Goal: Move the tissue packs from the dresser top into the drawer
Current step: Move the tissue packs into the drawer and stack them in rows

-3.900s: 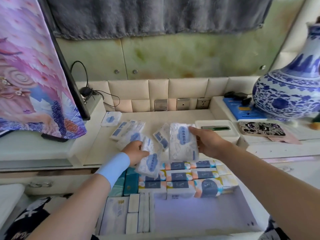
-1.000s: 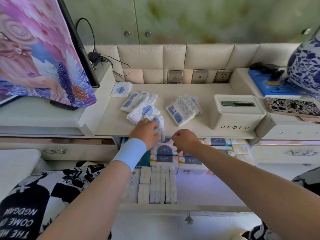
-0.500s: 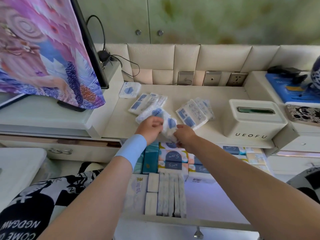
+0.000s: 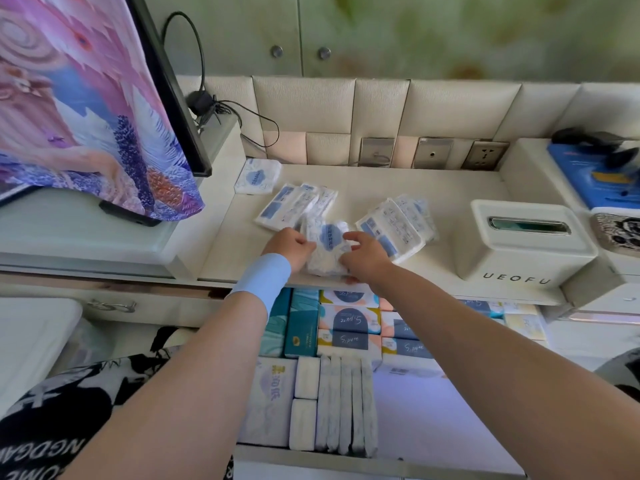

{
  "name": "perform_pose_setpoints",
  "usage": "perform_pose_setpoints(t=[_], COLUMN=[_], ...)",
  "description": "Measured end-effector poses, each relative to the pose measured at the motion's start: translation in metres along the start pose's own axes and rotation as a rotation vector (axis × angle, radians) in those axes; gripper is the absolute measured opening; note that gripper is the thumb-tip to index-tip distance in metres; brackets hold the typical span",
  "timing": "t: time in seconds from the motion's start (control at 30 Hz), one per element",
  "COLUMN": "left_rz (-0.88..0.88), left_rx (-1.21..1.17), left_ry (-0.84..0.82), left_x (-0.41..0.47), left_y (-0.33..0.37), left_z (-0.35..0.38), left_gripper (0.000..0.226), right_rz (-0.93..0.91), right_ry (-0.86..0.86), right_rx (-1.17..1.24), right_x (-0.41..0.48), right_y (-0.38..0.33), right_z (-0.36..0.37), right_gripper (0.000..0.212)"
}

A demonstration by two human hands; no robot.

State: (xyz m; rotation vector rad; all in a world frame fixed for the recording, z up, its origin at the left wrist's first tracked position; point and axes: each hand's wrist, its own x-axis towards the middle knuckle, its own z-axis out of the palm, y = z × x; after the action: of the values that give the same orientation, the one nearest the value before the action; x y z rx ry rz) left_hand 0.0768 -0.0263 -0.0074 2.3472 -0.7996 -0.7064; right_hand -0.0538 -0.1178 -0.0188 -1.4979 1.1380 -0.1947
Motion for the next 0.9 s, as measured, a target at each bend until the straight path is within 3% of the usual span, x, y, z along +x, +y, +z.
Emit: perform_pose_setpoints(t=[0.17,0.3,0.37,0.5,0.63,0.73,0.9], left_rz=[-0.167,-0.147,-0.121,-0.049,0.012,0.019,0.175], left_rx=[-0.4,-0.548,-0.612,-0.646,-0.564,-0.471,0.133], left_ry=[-0.109,-0.193,-0.243,-0.431,-0.545,-0.57,-0.477], left_x=[-0.016,-0.036,-0.049,-0.081,-0.112,-0.128,-0.145], left_y=[0.01,0.022,0.028,0.039,0.045,0.043,0.027], left_z=[0.005,0.012,0.013,0.021,0.037,0.049,0.07], left_gripper=[0.065,0.027,0.032,0.04,0.02,0.02,0.032], right_rz=[0.041,0.042,0.097,0.142,0.133,0.201,0.185], right_ry=[-0.028,-0.108,-0.182,-0.369,-0.335,-0.346,-0.38], right_rx=[-0.023,-0.021,0.093,0.131,0.102,0.093,-0.179], right_x=[-0.01,-0.029,-0.041,-0.06,-0.082,-0.097,-0.131], right_y=[0.0,0.005,0.008,0.015,0.033,0.056,0.091], right_z=[-0.005,-0.013,-0.022,-0.049,-0.071,-0.084,-0.091], right_gripper=[0.057,0.044,0.037,0.06,0.033,0.034,0.035])
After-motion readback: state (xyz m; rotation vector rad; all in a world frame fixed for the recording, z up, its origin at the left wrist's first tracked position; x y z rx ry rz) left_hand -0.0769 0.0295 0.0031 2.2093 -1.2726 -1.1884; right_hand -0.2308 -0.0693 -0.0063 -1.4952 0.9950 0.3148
